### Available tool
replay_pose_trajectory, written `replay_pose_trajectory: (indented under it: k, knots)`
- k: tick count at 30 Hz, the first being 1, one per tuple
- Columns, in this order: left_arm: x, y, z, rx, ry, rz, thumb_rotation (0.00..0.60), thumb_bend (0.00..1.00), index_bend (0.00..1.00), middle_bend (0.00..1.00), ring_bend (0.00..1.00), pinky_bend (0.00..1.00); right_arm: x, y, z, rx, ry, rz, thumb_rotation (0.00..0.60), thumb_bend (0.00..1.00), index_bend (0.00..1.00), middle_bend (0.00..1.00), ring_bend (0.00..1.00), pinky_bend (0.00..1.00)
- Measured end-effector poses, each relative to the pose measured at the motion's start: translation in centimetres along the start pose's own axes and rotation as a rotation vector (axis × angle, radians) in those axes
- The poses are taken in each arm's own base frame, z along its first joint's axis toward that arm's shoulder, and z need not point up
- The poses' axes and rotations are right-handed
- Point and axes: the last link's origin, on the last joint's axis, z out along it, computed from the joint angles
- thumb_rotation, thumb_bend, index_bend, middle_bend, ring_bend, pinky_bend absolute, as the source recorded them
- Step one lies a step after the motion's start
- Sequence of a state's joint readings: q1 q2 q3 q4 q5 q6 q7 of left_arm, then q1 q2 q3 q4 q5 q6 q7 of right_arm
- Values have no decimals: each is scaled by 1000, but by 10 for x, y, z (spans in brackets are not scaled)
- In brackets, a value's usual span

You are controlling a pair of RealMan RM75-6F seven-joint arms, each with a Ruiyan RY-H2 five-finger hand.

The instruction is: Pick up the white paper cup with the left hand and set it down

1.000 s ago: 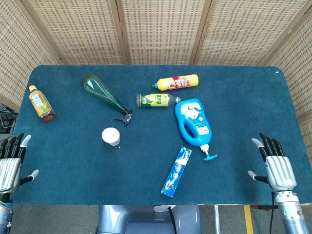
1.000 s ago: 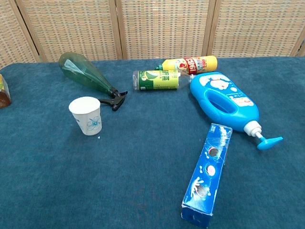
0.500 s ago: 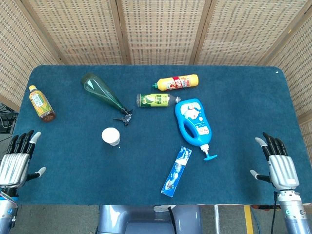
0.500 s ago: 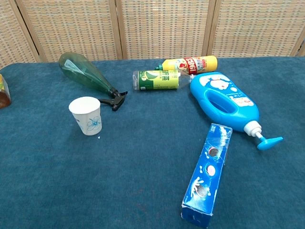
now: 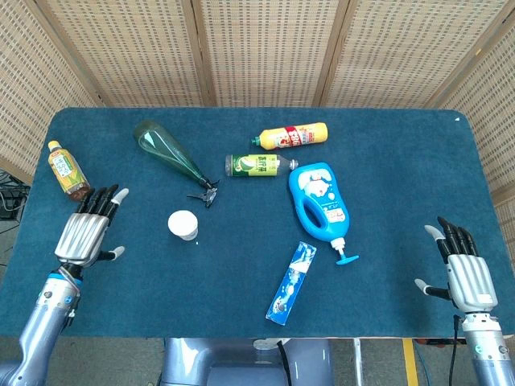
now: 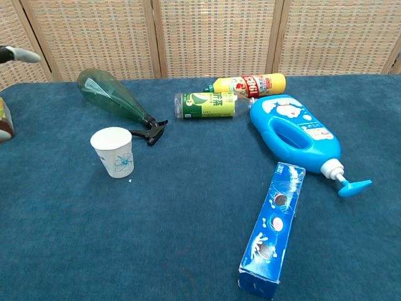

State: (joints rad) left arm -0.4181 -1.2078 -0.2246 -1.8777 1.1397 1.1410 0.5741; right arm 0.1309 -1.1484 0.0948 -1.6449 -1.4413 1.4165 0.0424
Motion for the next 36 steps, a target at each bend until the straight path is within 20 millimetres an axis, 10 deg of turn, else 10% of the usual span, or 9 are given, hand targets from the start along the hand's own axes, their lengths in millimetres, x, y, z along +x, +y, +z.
replay_pose_trajectory:
  k: [18, 36]
  knots:
    - [-29, 84, 75, -60, -203, 116, 600, 181, 147, 0, 0, 0, 5, 7, 2, -18, -5, 47, 600, 104, 0, 0, 0, 0]
    - [-50, 108, 94, -44, -271, 177, 600, 265, 298, 0, 0, 0, 8, 12, 4, -31, 1, 73, 600, 104, 0, 0, 0, 0]
